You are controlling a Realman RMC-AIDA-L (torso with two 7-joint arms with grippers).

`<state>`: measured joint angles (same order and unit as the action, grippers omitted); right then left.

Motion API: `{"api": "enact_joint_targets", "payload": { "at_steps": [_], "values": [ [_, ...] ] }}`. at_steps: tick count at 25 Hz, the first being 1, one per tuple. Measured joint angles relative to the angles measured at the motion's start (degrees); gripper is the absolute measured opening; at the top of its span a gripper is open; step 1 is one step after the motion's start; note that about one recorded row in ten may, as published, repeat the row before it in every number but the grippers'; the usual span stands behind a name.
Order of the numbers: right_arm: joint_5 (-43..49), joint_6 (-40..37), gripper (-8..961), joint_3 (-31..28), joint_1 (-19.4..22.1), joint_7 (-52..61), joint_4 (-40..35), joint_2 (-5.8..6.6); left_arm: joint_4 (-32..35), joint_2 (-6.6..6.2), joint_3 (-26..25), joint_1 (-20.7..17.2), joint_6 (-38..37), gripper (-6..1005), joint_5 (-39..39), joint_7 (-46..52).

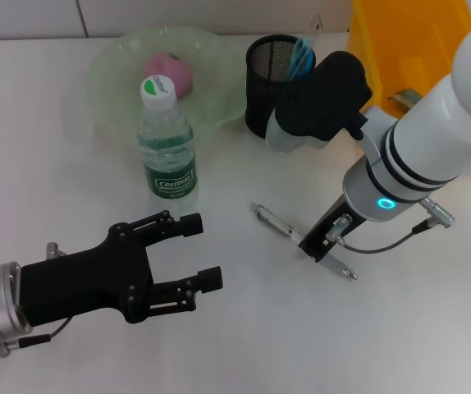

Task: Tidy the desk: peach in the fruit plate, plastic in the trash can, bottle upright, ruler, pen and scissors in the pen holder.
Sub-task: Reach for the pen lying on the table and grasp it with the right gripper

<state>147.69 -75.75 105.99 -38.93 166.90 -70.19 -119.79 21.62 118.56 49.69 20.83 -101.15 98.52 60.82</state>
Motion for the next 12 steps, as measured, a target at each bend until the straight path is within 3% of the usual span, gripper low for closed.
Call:
{"api": "enact_joint_targets", "payload": {
  "at_steps": [7,11,12],
  "values": [
    [-0.1,-0.8,109,-1.8,3.0,-0.8,-6.7,-0.01,0.0,0.0,-0.2,-0.3,-0.2,832,0.0,0.0],
    [-4.0,-1.6,101,-11.8,7.2,-6.1,-12.0,-0.05,0.0,-0.08,-0.2,-0.4,-0.2,832,0.0,0.0],
    [-4.0,-1.6,99,-11.8,7.2,-6.1,-12.0,-0.05,0.0,-0.08,-0.2,-0.4,-0.2,832,0.0,0.0]
  ]
}}
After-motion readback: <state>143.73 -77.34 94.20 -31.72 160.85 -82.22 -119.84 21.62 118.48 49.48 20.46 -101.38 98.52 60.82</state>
